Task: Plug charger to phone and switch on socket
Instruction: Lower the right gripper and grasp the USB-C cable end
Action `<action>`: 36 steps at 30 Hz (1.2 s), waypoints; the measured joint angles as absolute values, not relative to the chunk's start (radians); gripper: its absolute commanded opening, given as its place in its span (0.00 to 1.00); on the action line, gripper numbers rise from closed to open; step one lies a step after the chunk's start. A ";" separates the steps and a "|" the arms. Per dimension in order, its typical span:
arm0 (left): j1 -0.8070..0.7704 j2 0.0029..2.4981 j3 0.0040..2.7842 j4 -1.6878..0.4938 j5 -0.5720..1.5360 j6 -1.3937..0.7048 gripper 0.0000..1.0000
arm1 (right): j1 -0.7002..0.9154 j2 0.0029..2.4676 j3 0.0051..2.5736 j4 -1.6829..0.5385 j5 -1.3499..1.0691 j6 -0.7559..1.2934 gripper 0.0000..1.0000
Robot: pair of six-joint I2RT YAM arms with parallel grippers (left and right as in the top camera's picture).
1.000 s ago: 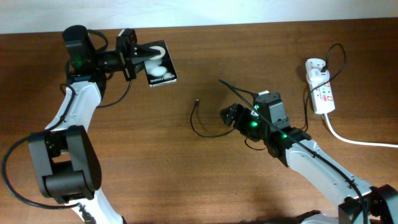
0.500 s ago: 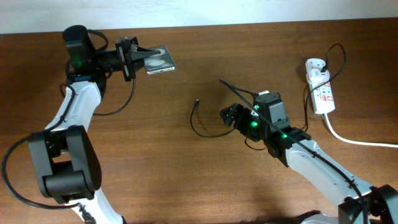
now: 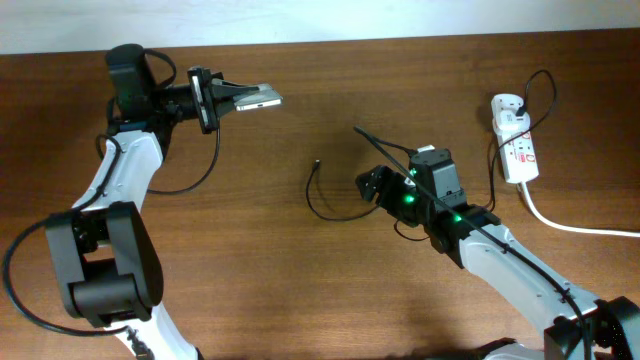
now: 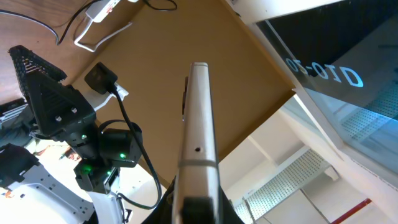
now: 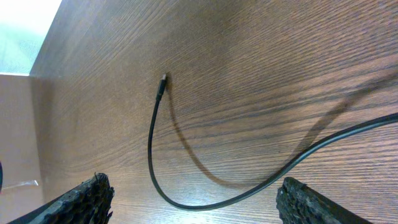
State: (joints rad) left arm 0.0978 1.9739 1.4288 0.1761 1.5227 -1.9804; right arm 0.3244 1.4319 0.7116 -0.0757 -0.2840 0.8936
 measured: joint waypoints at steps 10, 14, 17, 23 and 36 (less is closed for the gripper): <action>0.098 1.974 1.429 0.176 1.504 -1.980 0.00 | 0.324 1.432 0.712 -0.076 -0.266 0.891 0.92; 0.098 1.974 1.429 0.176 1.480 -1.980 0.00 | 0.324 1.432 0.712 -0.075 -0.273 0.849 0.91; 0.098 1.974 1.429 0.176 1.442 -1.898 0.00 | 0.324 1.432 0.712 -0.054 -0.303 0.810 0.90; 0.098 1.974 1.429 0.175 1.401 -1.534 0.00 | 0.324 1.432 0.711 -0.005 -0.369 0.799 0.90; 0.129 1.974 1.429 0.175 1.408 -0.982 0.00 | 0.324 1.456 0.812 -0.128 -0.455 0.752 0.71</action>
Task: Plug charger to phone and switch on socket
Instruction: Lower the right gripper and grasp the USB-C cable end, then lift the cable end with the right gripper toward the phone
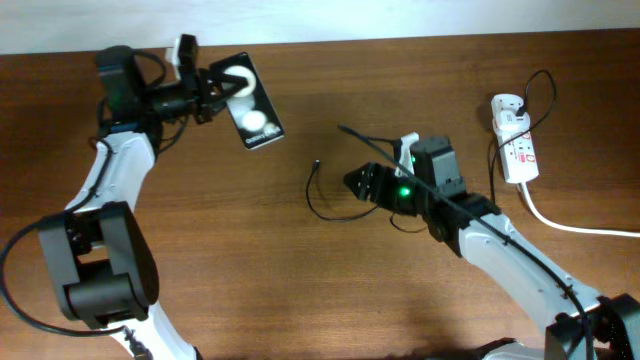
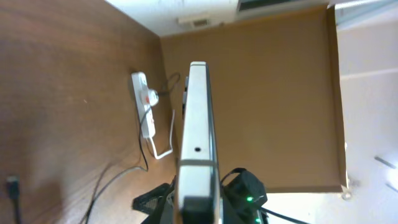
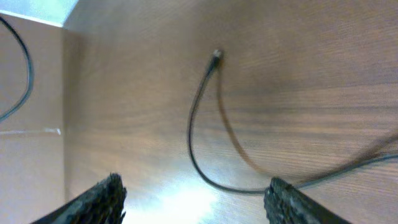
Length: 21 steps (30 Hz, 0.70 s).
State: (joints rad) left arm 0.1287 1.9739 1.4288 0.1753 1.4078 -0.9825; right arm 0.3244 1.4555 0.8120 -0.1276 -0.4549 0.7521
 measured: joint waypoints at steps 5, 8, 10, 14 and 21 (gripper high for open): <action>0.256 1.974 1.429 0.175 1.412 -0.967 0.00 | 0.351 1.695 1.148 -0.387 -0.459 0.672 0.58; 0.261 1.974 1.429 0.175 1.415 -0.964 0.00 | 0.413 1.923 1.420 -0.522 -0.459 0.641 0.49; 0.259 1.974 1.429 0.175 1.413 -0.964 0.00 | 0.440 2.004 1.499 -0.542 -0.456 0.648 0.47; 0.259 1.974 1.429 0.175 1.413 -0.964 0.00 | 0.480 2.108 1.526 -0.547 -0.407 0.702 0.45; 0.259 1.974 1.429 0.175 1.413 -0.964 0.00 | 0.480 2.154 1.529 -0.561 -0.329 0.749 0.31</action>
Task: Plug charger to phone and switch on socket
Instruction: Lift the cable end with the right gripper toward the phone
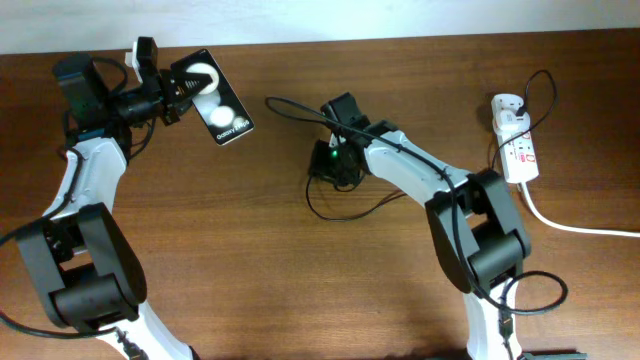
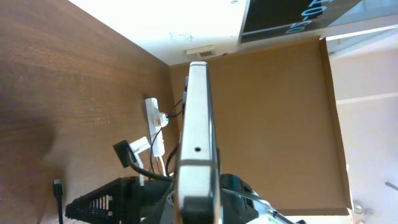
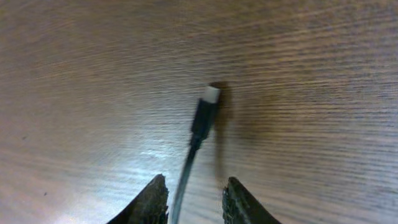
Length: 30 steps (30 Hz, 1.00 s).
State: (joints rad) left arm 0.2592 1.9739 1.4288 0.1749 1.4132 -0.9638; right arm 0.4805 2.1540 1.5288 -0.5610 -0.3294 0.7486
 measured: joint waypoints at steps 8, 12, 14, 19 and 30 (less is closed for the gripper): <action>0.259 1.974 1.429 0.175 1.414 -0.964 0.00 | 0.493 2.177 1.529 -0.497 -0.313 0.775 0.31; 0.259 1.974 1.429 0.175 1.414 -0.964 0.00 | 0.511 2.189 1.530 -0.496 -0.314 0.787 0.26; 0.259 1.974 1.429 0.175 1.414 -0.964 0.00 | 0.512 2.190 1.530 -0.496 -0.313 0.801 0.17; 0.259 1.974 1.429 0.175 1.414 -0.964 0.00 | 0.511 2.203 1.530 -0.493 -0.315 0.812 0.04; 0.259 1.974 1.429 0.175 1.413 -0.964 0.00 | 0.311 2.027 1.532 -0.663 -0.802 0.102 0.04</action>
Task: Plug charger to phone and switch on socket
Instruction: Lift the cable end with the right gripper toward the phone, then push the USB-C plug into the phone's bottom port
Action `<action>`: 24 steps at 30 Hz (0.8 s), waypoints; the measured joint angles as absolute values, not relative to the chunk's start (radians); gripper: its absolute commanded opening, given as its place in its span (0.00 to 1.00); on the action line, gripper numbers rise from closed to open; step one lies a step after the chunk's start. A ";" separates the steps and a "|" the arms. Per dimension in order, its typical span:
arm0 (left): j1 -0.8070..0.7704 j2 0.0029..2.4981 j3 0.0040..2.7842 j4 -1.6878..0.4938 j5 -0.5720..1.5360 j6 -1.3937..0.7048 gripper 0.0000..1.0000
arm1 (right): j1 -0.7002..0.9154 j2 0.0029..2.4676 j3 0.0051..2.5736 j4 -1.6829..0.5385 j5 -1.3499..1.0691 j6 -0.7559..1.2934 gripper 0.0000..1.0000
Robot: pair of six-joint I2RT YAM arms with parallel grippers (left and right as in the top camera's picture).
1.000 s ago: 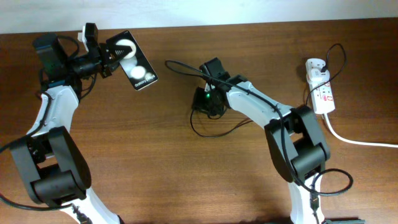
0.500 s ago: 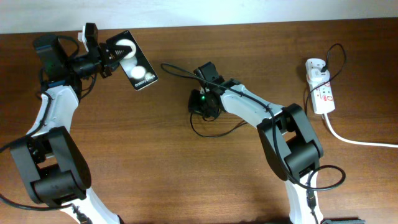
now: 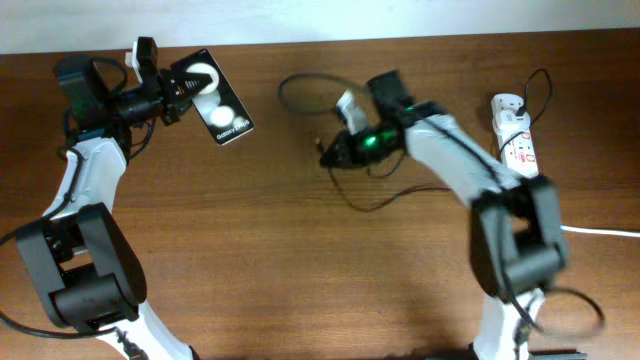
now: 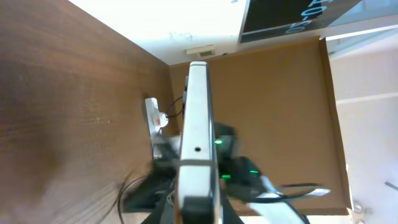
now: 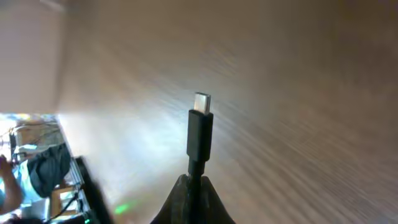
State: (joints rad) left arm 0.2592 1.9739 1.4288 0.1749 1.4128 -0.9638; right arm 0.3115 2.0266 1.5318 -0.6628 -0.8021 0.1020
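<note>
My left gripper point(image 3: 183, 88) is shut on the phone point(image 3: 222, 110), held above the table at the far left with its white back facing up. The left wrist view shows the phone point(image 4: 198, 130) edge-on, with its port hole visible. At mid-table my right gripper point(image 3: 338, 150) is shut on the black charger cable just behind its plug point(image 3: 321, 143). In the right wrist view the plug point(image 5: 200, 124) sticks straight out of the shut gripper point(image 5: 191, 182), clear of the wood. The white socket strip point(image 3: 516, 138) lies at the far right.
The black cable loops behind point(image 3: 292, 90) and in front point(image 3: 380, 198) of my right arm. The strip's white lead point(image 3: 570, 225) runs off the right edge. A brown wall point(image 4: 273, 93) stands beyond the table.
My right gripper stood open with its fingers either side of the plug on the table. Now it is shut on the cable behind the plug, lifted off the wood. The left arm has not moved.
My left gripper held the phone edge-up while my right gripper was open, well right of the plug. Then the phone's back faced up and the right gripper was nearer. Then the phone sat further left with the right gripper open over the plug, which it now holds.
</note>
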 measured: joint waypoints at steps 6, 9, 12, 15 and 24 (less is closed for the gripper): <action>0.212 1.974 1.429 0.175 1.413 -0.964 0.00 | 0.251 1.637 1.536 -0.850 -0.889 -0.030 0.04; 0.154 1.974 1.429 0.175 1.413 -0.964 0.00 | 0.179 1.540 1.537 -0.929 -0.936 -0.039 0.04; 0.114 1.974 1.429 0.175 1.412 -0.964 0.00 | 0.136 1.480 1.483 -0.928 -0.962 -0.034 0.04; 0.070 1.974 1.429 0.175 1.393 -0.964 0.00 | 0.145 1.459 1.316 -0.715 -0.998 0.056 0.04; -0.020 1.974 1.429 0.175 1.363 -0.968 0.00 | 0.386 1.490 1.121 -0.404 -0.914 0.369 0.04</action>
